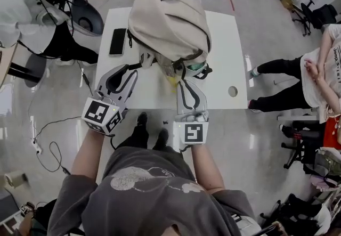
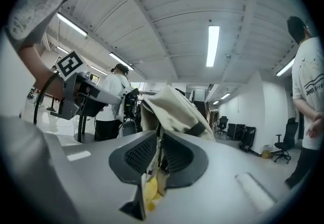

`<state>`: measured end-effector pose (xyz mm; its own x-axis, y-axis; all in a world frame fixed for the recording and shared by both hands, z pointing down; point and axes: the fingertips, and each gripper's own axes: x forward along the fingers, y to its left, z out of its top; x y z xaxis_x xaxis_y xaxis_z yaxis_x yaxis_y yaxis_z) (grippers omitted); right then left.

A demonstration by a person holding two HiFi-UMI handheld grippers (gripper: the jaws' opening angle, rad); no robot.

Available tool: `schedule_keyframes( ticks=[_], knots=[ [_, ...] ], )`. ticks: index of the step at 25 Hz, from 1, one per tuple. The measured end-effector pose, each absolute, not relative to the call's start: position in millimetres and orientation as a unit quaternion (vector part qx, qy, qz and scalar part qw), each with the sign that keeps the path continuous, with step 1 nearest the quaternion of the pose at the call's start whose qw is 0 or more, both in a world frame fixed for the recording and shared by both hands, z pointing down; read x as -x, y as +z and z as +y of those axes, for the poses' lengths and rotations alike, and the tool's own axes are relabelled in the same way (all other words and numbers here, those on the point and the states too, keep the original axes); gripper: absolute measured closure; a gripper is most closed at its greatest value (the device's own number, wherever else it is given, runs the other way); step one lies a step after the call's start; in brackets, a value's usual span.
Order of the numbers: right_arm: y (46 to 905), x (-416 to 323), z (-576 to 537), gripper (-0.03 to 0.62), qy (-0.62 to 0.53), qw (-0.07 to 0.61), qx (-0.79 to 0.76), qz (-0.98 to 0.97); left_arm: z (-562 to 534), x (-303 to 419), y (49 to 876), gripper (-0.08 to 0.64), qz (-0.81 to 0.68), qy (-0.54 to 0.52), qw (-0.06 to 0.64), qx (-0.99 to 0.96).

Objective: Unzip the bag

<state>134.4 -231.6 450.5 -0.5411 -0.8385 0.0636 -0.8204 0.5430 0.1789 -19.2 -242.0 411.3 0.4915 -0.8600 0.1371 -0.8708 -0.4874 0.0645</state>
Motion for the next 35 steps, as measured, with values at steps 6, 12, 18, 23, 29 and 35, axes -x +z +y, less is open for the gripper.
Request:
schedule_keyframes(
  ticks=[6,12,18,23,29,35],
  knots=[
    [467,-143,-209,0.558,-0.070,0.091,-0.474,-0.873,-227,7,427,0.532,-0.503,0.043,0.090,-0.859],
    [482,-134,-182,0.561,-0.057,0.118,-0.502,-0.855,-210,6,438,0.554,-0.466,0.028,0.108,-0.878],
    [482,-76,-135,0.565,-0.063,0.147,-0.527,-0.834,-158,56,439,0.554,-0.419,0.030,0.122,-0.899],
    [480,7,-86,0.565,-0.099,0.164,-0.505,-0.842,-109,123,452,0.554,-0.410,0.032,0.137,-0.901],
    [484,61,-36,0.601,-0.094,0.174,-0.532,-0.823,-60,179,455,0.554,-0.398,0.027,0.139,-0.906],
    [498,102,19,0.601,-0.088,0.228,-0.524,-0.816,-20,219,467,0.554,-0.380,0.021,0.165,-0.910]
  ],
)
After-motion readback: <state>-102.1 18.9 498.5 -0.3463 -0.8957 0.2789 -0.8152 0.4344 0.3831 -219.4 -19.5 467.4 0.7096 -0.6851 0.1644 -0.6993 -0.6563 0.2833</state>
